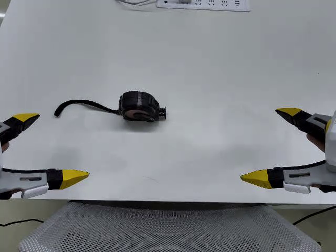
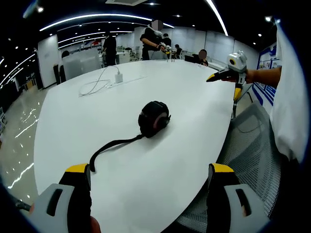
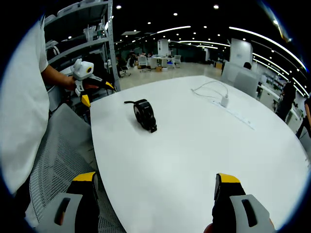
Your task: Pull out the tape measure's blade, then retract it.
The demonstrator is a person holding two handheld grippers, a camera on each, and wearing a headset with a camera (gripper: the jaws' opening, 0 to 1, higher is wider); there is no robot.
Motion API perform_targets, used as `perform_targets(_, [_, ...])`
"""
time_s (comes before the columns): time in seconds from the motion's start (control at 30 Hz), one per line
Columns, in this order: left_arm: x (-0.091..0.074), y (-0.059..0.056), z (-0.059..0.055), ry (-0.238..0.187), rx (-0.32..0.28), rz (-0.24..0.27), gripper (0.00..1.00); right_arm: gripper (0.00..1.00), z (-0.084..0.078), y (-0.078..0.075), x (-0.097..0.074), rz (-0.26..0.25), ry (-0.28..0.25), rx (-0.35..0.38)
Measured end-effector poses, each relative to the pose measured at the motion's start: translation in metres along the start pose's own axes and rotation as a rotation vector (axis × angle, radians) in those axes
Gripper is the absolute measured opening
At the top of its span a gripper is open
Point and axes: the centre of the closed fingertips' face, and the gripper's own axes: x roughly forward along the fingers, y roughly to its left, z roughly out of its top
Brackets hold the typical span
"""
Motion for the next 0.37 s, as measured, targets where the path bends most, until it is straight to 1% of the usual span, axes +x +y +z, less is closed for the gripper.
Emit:
perform_targets(0.07, [0.0001,0.0013,-0.0004,0.003,0.012,0.011,0.99,0.99,0.0000,0.0001,0.0002,0.000,0.001,-0.001])
perform_targets(0.2, [0.0006,-0.0009,-0.0016,0.009,0.021,0.005,0.99,0.99,0.0005,0.0000,0.0002,-0.001,0.000,-0.002])
perform_targets(0.23, [0.0009,-0.0024,-0.0016,0.009,0.016,-0.003,0.99,0.99,0.0005,0.0002,0.0001,-0.001,0.000,-0.002])
perform_targets(0.27, [0.0011,-0.0017,-0.0016,0.009,0.021,0.003,0.99,0.99,0.0007,0.0003,0.0000,-0.001,-0.001,-0.002])
perform_targets(0.37, [0.0015,-0.0036,-0.0018,0.011,0.016,-0.007,0.99,0.99,0.0003,0.0001,-0.0003,-0.002,0.000,-0.002])
